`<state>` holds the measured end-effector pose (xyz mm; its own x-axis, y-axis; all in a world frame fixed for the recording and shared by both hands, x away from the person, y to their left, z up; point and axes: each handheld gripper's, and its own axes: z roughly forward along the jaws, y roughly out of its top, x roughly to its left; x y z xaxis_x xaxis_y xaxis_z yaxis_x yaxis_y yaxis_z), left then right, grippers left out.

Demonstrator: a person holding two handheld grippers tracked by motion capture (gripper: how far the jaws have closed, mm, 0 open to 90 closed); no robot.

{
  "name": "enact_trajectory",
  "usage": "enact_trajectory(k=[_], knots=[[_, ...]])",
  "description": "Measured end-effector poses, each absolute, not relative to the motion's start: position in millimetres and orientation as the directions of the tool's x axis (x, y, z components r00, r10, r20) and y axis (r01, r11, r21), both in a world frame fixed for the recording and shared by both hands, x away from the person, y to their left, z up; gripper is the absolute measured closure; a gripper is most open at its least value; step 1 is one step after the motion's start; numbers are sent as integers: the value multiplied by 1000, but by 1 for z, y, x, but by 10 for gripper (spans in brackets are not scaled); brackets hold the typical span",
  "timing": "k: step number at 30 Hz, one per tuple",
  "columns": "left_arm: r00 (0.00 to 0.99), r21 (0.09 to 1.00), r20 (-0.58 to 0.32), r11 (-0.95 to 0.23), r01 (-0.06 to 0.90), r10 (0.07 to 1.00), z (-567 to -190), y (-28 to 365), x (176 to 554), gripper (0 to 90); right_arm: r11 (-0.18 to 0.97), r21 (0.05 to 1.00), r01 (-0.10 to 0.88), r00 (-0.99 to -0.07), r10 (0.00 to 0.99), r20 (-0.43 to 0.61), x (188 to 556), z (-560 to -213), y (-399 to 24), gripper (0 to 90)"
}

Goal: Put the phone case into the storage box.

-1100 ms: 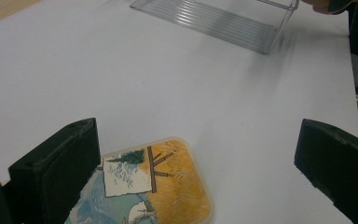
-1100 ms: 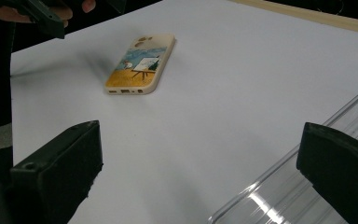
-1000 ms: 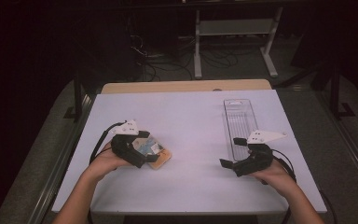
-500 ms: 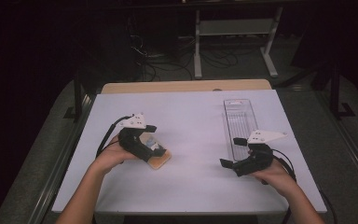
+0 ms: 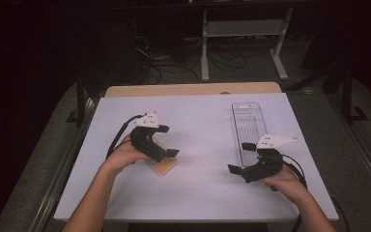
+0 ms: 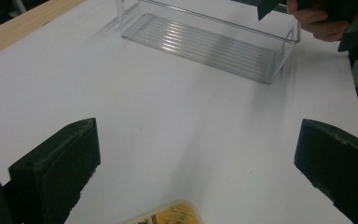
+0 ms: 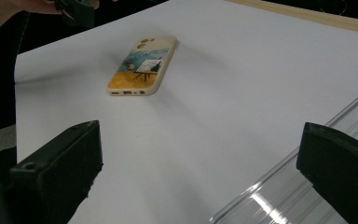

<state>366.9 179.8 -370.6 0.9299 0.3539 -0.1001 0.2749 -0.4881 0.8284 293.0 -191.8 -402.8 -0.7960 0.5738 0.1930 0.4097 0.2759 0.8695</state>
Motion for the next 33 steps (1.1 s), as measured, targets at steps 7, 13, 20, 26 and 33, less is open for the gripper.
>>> enact_trajectory(k=[7,13,20,26,33], knots=[[928,816,-107,-501,287,356,-381,171,375,4,278,869,409,-796,574,191,293,-403,-192,0],[921,815,-121,-493,305,371,-385,169,377,54,277,870,408,-795,576,190,293,-403,-192,0],[915,807,-132,-495,323,382,-388,168,379,139,277,870,409,-795,576,191,293,-403,-192,0],[901,781,-139,-514,354,410,-395,167,380,219,277,870,409,-795,576,191,293,-403,-192,0],[887,762,-156,-518,389,435,-401,166,381,331,279,869,409,-795,577,189,292,-403,-191,0]])
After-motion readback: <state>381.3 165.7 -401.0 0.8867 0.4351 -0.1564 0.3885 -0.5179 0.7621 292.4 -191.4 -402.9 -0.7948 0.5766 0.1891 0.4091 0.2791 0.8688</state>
